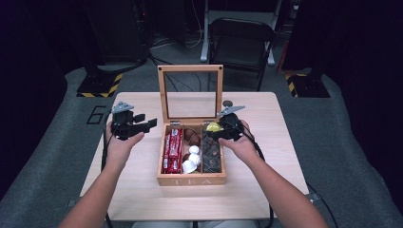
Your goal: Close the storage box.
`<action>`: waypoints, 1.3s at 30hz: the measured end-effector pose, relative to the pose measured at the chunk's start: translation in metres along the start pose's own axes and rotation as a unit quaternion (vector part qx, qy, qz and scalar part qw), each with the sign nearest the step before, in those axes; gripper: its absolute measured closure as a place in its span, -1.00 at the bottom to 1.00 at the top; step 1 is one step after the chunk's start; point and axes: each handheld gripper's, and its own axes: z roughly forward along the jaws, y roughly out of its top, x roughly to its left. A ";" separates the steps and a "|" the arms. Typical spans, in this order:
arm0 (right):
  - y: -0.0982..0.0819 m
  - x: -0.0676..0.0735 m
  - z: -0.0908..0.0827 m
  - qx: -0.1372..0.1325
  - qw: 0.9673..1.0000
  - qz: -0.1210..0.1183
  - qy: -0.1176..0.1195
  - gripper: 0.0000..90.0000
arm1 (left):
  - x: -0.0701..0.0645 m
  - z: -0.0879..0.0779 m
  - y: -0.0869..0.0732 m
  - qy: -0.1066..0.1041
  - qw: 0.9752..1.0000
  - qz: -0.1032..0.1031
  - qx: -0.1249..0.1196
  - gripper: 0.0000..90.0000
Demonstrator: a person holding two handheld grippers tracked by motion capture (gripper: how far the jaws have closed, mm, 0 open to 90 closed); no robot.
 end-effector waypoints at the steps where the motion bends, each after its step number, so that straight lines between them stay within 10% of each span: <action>1: -0.004 -0.005 -0.004 -0.003 1.000 0.003 -0.005 -0.16 | 0.000 0.000 0.000 0.000 1.000 0.002 0.002 -0.11; 39: -0.081 -0.063 -0.030 0.009 0.992 0.088 -0.092 -0.16 | 0.002 -0.001 -0.003 0.005 1.000 0.001 0.001 -0.11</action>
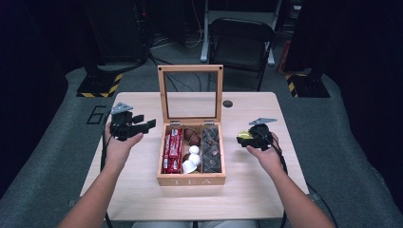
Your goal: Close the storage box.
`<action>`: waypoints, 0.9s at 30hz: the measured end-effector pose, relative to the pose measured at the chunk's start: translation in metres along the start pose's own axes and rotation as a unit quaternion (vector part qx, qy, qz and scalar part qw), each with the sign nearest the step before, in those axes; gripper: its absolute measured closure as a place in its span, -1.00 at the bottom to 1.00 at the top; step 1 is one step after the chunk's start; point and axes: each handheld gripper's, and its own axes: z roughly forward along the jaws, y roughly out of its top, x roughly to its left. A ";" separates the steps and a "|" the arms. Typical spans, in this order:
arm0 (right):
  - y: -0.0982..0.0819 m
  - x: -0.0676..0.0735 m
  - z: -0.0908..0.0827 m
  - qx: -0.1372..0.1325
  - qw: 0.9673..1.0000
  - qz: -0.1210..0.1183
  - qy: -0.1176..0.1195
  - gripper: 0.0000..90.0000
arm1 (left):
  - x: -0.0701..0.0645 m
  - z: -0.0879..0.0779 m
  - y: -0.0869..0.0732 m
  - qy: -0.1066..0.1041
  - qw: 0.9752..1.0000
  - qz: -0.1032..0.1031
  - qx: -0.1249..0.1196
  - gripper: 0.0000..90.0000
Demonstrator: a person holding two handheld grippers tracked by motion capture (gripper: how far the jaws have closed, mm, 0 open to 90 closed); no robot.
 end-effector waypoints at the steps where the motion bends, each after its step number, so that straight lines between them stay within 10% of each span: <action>1: 0.000 0.000 0.000 0.000 1.000 0.000 0.000 -0.16 | 0.000 0.000 0.000 0.000 1.000 0.000 0.000 -0.11; 27: -0.036 -0.023 0.011 0.026 0.998 0.047 -0.023 -0.17 | 0.001 0.000 -0.002 0.000 1.000 0.000 0.003 -0.11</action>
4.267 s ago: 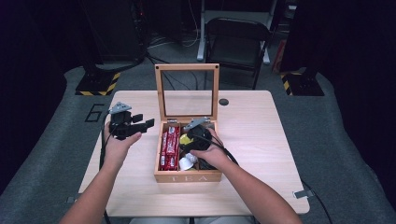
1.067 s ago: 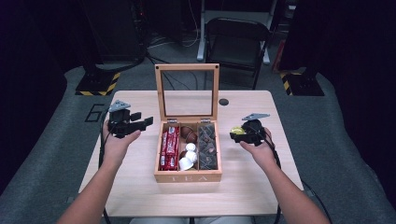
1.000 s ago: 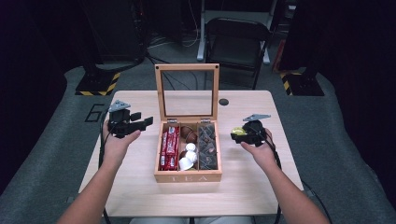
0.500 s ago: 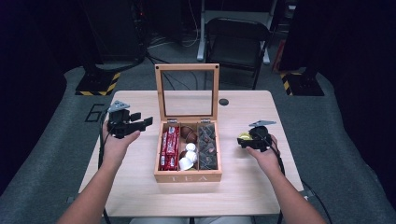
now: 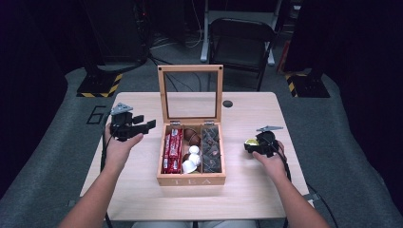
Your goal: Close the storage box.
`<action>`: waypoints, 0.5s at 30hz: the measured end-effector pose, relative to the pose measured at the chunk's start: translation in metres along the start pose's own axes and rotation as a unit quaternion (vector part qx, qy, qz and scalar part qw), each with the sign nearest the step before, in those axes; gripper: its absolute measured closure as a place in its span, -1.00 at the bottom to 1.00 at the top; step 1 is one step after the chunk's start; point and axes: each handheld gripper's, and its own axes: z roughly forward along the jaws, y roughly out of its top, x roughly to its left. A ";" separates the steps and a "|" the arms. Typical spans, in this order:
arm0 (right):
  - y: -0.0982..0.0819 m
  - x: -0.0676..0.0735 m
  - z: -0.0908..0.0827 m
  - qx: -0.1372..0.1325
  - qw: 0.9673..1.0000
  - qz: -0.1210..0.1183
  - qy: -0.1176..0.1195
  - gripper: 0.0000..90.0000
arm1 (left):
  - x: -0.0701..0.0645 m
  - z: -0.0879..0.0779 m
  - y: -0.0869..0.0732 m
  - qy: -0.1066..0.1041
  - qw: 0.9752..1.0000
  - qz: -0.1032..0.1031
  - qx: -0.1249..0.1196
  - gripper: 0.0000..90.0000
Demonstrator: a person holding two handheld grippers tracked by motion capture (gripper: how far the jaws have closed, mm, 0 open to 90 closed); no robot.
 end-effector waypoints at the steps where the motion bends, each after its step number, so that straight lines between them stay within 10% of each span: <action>1: 0.000 0.000 0.000 -0.001 1.000 0.004 -0.001 -0.17 | 0.000 0.000 0.000 0.001 1.000 -0.002 0.000 -0.11; 15: 0.000 -0.004 0.002 0.001 1.000 0.009 0.000 -0.21 | 0.001 -0.001 0.000 0.002 1.000 -0.003 -0.002 -0.11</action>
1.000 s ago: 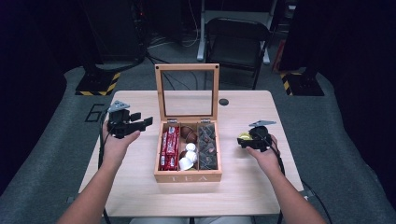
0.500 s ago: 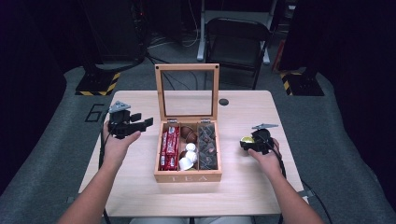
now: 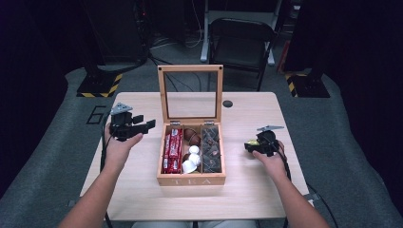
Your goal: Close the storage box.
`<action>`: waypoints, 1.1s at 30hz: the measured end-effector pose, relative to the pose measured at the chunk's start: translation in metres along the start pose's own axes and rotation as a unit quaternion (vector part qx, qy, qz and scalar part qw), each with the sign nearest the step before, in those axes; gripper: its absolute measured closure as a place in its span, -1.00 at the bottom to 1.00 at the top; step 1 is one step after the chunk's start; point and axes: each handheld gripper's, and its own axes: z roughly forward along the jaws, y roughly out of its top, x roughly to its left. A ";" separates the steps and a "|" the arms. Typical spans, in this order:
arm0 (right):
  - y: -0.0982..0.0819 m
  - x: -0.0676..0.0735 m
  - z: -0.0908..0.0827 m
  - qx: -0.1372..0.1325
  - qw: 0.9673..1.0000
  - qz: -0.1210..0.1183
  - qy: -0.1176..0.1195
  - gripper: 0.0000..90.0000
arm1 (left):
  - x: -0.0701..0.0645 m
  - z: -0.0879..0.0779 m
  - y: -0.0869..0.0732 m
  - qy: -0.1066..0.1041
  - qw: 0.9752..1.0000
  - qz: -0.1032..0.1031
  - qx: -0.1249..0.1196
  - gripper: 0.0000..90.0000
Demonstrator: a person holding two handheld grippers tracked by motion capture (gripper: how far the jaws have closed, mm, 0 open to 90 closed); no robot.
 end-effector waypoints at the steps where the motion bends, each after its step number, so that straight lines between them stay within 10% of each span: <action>1: 0.000 0.000 0.000 0.000 1.000 0.000 0.000 -0.21 | 0.000 0.000 0.000 0.000 1.000 0.001 0.000 -0.11; 8: 0.001 0.000 -0.001 -0.001 1.000 0.017 0.000 -0.22 | -0.001 0.000 0.000 0.000 1.000 0.001 0.000 -0.11; 33: 0.040 0.025 -0.024 -0.038 0.998 -0.040 0.010 -0.20 | 0.000 -0.001 0.002 0.001 1.000 0.001 -0.001 -0.11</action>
